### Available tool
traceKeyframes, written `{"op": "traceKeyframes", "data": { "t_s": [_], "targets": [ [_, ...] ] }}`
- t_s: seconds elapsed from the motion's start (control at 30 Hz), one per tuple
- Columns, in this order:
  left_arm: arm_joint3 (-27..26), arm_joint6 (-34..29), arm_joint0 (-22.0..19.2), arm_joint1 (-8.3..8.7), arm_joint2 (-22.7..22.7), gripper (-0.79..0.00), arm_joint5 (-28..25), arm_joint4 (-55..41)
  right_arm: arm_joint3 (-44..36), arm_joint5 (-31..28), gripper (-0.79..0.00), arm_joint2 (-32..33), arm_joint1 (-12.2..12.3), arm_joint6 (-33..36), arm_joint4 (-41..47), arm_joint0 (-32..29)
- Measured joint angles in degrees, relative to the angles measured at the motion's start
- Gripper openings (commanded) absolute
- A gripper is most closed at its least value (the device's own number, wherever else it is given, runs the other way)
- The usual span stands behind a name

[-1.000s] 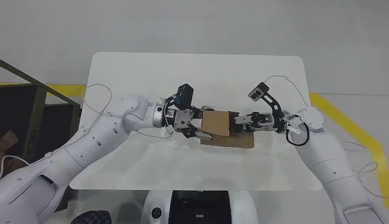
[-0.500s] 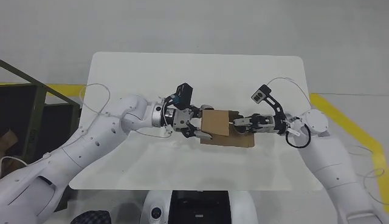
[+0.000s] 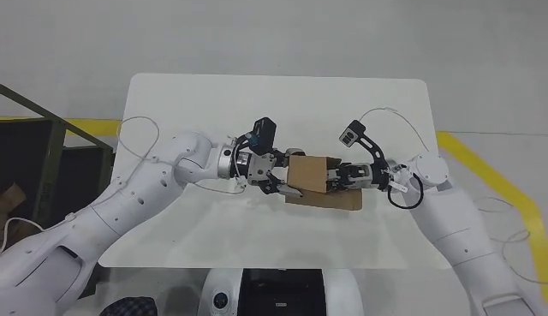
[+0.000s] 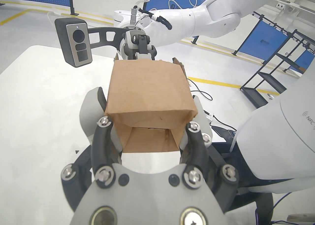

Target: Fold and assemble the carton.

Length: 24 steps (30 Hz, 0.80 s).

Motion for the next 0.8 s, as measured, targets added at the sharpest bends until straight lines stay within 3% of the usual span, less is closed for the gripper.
{"op": "traceKeyframes", "data": {
  "t_s": [0.8],
  "targets": [
    [0.5,-0.1,-1.1,-0.60,0.7,-0.222,0.0,-0.7,-0.5,0.1,-0.785,-2.6,-1.2,-2.2,-0.3,0.5]
  ]
}}
